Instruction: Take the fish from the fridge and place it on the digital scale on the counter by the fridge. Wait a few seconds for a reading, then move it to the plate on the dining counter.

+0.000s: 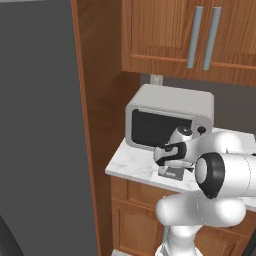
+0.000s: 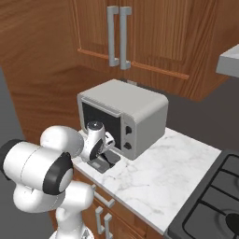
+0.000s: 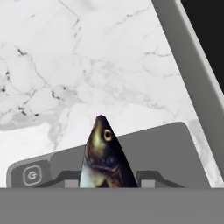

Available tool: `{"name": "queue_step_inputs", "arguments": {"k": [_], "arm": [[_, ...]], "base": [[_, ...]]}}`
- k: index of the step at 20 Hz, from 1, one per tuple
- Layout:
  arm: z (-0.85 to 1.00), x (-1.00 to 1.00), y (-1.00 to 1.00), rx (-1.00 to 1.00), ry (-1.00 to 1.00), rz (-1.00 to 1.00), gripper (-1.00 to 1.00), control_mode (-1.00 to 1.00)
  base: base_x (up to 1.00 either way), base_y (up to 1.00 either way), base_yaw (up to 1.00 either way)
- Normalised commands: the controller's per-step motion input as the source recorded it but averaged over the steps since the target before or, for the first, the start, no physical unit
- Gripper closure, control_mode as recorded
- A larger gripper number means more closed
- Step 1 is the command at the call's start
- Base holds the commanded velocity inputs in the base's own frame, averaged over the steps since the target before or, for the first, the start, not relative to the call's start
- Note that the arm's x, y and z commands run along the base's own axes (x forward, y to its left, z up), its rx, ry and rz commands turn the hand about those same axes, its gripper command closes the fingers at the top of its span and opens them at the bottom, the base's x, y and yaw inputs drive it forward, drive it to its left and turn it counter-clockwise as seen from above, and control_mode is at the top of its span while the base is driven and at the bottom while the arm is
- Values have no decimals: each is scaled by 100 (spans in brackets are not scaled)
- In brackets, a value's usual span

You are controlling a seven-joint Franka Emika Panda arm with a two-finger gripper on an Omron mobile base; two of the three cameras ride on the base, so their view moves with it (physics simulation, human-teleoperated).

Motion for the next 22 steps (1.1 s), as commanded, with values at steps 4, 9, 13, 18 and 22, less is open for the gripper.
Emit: {"name": "queue_step_inputs", "arguments": {"k": [4, 9, 13, 18, 22], "arm": [[0, 6, -10, 0, 0, 1, -100, -100], [0, 0, -6, 0, 0, 2, -100, -100], [13, 0, 0, -2, 0, 0, -100, -100], [35, -8, 0, -1, -5, 0, -100, -100], [59, -33, 0, 0, -10, 0, -100, -100]], "base": [[0, 0, 0], [0, 0, 0], [0, 0, 0], [0, 0, 0], [0, 0, 0]]}}
